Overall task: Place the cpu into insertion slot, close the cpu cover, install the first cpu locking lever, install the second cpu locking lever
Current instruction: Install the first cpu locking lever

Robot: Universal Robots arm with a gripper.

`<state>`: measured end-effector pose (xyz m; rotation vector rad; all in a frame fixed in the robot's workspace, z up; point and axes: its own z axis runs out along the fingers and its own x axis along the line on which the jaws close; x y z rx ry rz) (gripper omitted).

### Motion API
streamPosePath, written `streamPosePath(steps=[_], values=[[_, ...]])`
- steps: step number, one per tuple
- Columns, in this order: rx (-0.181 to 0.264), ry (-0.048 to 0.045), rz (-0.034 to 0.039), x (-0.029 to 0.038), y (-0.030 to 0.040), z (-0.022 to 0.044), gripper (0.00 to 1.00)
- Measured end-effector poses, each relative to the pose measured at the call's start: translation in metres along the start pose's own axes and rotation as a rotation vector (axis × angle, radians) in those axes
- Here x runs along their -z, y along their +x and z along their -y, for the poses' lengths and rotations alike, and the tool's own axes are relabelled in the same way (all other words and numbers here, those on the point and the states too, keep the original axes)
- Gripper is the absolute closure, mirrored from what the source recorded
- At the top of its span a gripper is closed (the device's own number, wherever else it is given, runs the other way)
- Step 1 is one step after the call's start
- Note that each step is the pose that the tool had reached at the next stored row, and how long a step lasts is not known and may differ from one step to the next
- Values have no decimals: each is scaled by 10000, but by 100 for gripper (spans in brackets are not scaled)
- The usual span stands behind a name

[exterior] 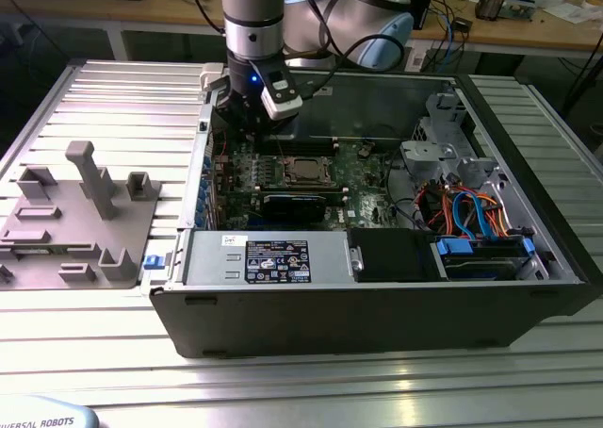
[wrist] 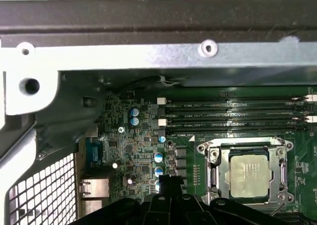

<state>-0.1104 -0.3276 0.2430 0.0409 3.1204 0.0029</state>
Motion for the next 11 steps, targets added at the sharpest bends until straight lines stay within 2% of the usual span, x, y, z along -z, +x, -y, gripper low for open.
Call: streamPosePath(steps=[3, 5, 7, 11], values=[[-3, -183, -4, 0, -17, 0, 89], [-4, -256, -4, -1, -24, -1, 89], [-7, -305, -6, 1, -23, -1, 89], [-3, -309, -6, 49, -26, -4, 89]])
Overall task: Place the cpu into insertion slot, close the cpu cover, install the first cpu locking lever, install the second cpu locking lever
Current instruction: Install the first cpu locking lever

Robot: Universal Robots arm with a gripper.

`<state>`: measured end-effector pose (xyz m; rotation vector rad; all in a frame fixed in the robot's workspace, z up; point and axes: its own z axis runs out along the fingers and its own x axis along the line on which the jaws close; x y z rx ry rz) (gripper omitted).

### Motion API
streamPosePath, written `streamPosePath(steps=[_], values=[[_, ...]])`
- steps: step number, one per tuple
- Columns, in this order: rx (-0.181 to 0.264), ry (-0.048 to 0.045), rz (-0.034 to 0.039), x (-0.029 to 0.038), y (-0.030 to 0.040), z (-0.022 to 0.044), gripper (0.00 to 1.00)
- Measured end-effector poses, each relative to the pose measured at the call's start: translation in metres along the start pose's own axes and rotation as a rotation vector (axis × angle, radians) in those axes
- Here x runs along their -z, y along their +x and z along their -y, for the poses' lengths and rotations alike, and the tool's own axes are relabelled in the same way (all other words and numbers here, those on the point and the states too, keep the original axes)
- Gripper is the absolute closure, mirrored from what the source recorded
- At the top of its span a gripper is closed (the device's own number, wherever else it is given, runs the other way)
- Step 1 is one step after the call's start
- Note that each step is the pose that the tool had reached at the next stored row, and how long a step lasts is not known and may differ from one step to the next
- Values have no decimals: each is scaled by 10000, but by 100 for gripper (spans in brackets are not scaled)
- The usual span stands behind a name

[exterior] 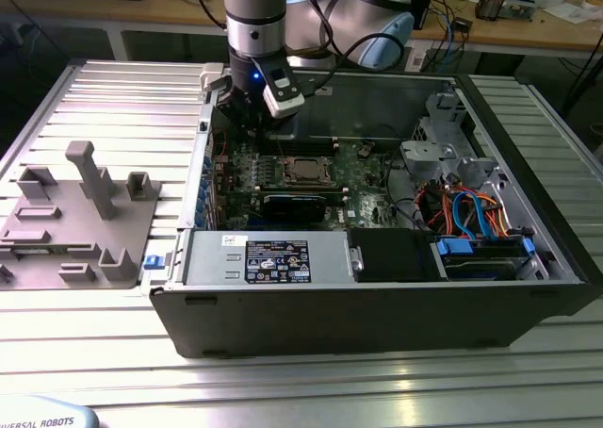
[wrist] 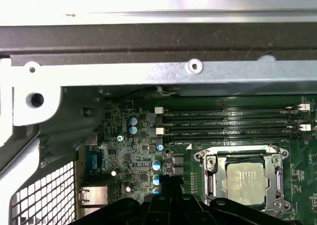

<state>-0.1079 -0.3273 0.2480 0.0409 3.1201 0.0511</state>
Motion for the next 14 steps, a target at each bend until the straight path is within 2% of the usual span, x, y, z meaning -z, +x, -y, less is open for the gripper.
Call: streamPosePath(steps=[5, 7, 8, 10, 14], values=[[-3, -15, -1, 16, 2, -39, 89], [-3, -35, -1, 18, 3, -81, 89], [-4, -46, -1, 26, 3, -105, 89], [-3, -72, -1, 59, 2, -122, 89], [-3, -142, -5, 82, -10, -152, 89]])
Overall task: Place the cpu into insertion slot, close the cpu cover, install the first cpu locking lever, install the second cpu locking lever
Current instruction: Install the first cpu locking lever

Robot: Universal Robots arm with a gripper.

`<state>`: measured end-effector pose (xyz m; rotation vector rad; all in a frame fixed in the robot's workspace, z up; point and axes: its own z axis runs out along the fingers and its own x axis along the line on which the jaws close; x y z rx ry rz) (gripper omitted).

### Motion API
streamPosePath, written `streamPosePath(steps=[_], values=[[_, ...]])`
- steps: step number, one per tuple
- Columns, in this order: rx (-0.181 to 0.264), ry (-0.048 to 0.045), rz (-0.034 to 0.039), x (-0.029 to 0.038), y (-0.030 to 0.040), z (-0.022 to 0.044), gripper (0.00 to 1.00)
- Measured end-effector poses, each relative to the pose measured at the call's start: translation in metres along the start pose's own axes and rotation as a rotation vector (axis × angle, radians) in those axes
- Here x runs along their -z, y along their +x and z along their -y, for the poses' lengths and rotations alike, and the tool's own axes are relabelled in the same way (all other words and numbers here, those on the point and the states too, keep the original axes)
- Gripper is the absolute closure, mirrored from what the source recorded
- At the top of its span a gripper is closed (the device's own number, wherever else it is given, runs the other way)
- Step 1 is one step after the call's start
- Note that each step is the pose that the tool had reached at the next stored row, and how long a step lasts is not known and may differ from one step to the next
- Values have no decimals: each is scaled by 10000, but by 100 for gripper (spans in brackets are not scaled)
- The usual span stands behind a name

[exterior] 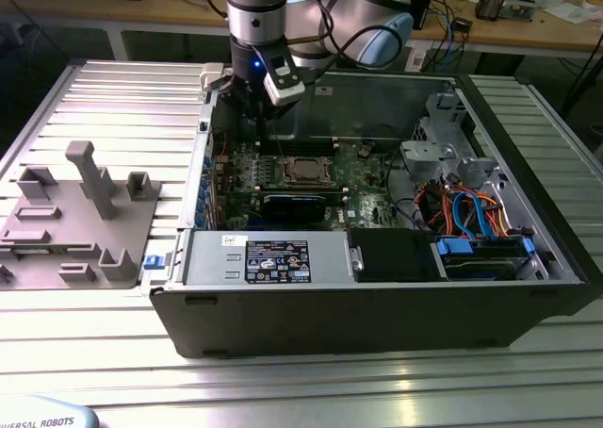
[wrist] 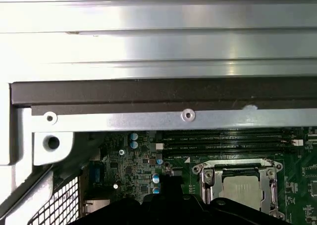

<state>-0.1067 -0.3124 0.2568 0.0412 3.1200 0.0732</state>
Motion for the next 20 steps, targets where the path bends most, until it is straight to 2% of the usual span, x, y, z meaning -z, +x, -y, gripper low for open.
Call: streamPosePath(steps=[9, 11, 15, 20], values=[[7, -111, -10, 14, -86, -33, 89], [8, -139, -25, 13, -127, -40, 89], [5, -148, -56, 12, -178, -42, 89], [4, -146, -63, 12, -183, -42, 89]])
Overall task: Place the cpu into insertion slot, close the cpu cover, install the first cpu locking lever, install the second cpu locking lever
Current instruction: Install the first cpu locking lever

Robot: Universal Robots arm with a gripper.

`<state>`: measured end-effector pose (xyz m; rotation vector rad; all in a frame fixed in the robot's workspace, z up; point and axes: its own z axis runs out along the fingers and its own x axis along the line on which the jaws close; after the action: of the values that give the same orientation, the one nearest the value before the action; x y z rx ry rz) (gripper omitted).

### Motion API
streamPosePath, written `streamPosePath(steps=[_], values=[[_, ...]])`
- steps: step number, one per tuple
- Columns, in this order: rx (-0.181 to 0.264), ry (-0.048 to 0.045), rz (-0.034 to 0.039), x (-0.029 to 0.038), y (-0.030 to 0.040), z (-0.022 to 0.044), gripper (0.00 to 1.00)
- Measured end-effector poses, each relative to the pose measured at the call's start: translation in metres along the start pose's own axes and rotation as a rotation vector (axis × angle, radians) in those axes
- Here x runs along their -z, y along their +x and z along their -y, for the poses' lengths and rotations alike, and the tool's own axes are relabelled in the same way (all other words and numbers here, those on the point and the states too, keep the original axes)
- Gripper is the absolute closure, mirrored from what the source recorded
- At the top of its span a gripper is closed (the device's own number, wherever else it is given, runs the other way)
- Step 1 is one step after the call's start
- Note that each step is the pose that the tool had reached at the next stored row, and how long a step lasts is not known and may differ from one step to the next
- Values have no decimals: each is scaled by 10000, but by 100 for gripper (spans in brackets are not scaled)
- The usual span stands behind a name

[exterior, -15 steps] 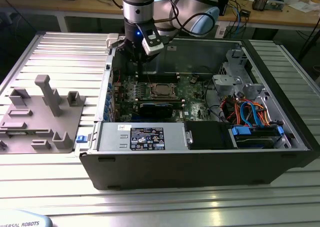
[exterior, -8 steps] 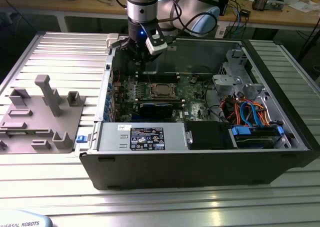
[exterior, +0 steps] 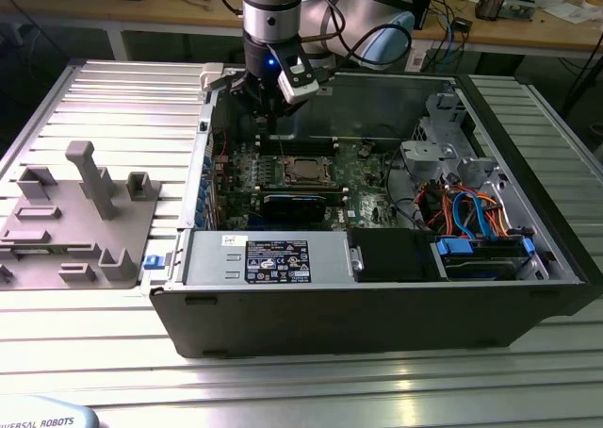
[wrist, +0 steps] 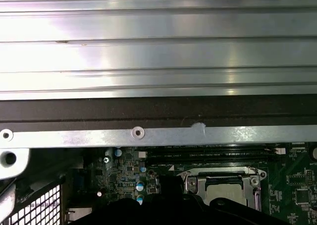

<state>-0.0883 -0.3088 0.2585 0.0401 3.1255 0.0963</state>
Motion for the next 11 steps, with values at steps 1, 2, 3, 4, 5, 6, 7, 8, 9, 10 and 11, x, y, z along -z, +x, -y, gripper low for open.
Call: streamPosePath(steps=[1, 2, 3, 4, 5, 6, 7, 8, 9, 10, 11], values=[[0, 1, 1, 0, 0, 0, 89], [1, 1, 0, 0, 0, 0, 89], [1, 1, 1, 0, 0, 0, 89], [1, 1, 0, 0, 0, 0, 89], [1, 2, 0, 0, 0, 0, 89], [2, 2, -1, 0, -1, 0, 89], [2, 5, -1, 0, -6, 0, 89], [1, 4, 0, -1, -16, -1, 89], [1, 4, 1, -1, -28, -1, 89], [0, 5, 0, -1, -44, -1, 89], [1, 5, 0, -1, -64, -2, 89]])
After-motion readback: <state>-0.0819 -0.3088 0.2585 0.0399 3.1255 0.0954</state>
